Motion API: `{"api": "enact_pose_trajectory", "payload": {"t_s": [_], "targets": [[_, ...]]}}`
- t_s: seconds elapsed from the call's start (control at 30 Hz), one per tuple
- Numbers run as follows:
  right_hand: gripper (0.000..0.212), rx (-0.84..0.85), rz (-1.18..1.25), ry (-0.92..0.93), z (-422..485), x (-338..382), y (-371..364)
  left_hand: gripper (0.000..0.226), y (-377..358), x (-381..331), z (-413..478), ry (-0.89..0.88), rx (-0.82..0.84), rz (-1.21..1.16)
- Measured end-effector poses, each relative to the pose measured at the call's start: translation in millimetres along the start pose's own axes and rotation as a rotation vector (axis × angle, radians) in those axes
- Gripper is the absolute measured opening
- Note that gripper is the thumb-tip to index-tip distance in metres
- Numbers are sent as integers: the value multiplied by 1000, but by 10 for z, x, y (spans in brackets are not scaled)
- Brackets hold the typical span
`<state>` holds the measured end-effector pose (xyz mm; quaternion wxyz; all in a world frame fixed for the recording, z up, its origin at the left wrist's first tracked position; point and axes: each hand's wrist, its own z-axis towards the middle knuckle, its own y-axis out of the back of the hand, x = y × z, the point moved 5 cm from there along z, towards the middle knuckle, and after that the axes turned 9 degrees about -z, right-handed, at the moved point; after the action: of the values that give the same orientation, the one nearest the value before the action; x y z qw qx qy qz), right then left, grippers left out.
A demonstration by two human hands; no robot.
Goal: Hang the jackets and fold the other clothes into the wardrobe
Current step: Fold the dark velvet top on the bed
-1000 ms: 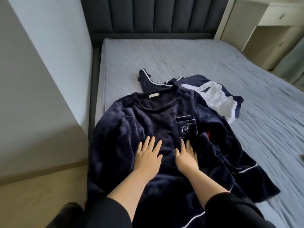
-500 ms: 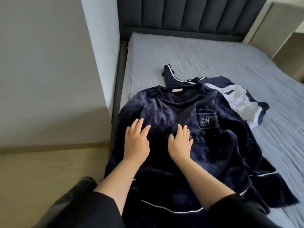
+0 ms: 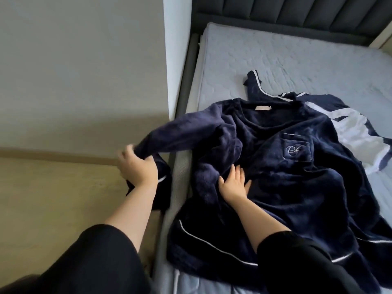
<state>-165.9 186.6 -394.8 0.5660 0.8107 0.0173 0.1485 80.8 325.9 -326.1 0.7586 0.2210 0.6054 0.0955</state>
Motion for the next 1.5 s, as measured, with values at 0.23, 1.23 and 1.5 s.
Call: {"api": "enact_pose_trajectory", "payload": {"t_s": [0.23, 1.23, 1.5], "targets": [[70, -50, -26, -5, 16, -10, -33, 47, -401, -153, -327, -382, 393, -10], [34, -830, 145, 527, -2027, -847, 391, 46, -83, -184, -1721, 774, 1120, -445], [80, -455, -391, 706, -2198, -1050, -266, 80, -9, 29, -1715, 546, 872, 45]]}}
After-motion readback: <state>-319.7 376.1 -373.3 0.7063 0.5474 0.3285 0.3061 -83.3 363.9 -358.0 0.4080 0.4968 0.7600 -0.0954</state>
